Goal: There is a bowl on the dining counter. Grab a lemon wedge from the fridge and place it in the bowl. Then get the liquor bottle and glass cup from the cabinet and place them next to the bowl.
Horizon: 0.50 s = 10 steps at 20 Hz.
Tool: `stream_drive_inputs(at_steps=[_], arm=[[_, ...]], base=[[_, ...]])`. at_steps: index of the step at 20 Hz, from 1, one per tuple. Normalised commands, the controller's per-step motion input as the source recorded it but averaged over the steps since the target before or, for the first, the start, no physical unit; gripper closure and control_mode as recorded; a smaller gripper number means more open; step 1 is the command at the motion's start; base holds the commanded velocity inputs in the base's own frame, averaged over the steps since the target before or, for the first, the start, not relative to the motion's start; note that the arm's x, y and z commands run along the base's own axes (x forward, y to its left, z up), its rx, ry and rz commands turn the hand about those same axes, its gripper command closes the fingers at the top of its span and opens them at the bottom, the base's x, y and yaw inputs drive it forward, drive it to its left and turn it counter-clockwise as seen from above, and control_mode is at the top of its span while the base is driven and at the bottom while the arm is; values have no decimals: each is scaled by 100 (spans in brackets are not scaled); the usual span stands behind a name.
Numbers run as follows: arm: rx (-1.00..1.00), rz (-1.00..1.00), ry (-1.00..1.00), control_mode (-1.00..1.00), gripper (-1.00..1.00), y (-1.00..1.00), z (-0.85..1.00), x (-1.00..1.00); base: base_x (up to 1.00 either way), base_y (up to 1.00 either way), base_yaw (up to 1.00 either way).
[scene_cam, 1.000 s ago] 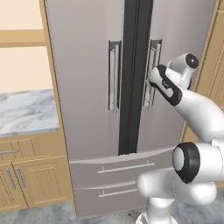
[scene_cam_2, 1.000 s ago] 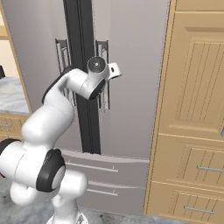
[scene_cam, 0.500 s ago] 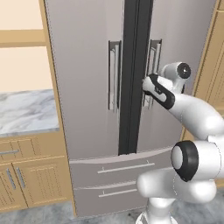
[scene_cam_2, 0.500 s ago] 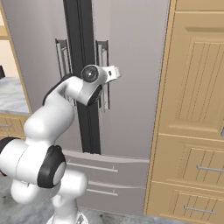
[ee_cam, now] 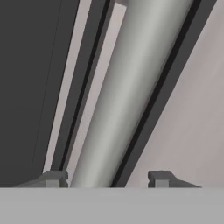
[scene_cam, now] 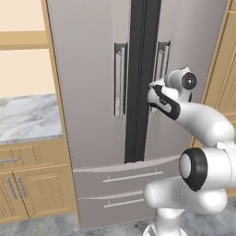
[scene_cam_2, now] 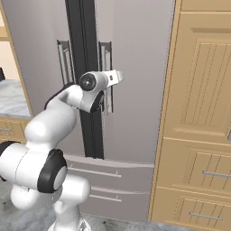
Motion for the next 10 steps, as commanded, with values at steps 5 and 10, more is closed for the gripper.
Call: stream_drive_inputs(at_steps=[5,10], arm=[[0,0,2,-100,100,0,-3,-9],[0,0,-7,-100,100,-13,6,-83]], base=[[0,0,0],[0,0,0]])
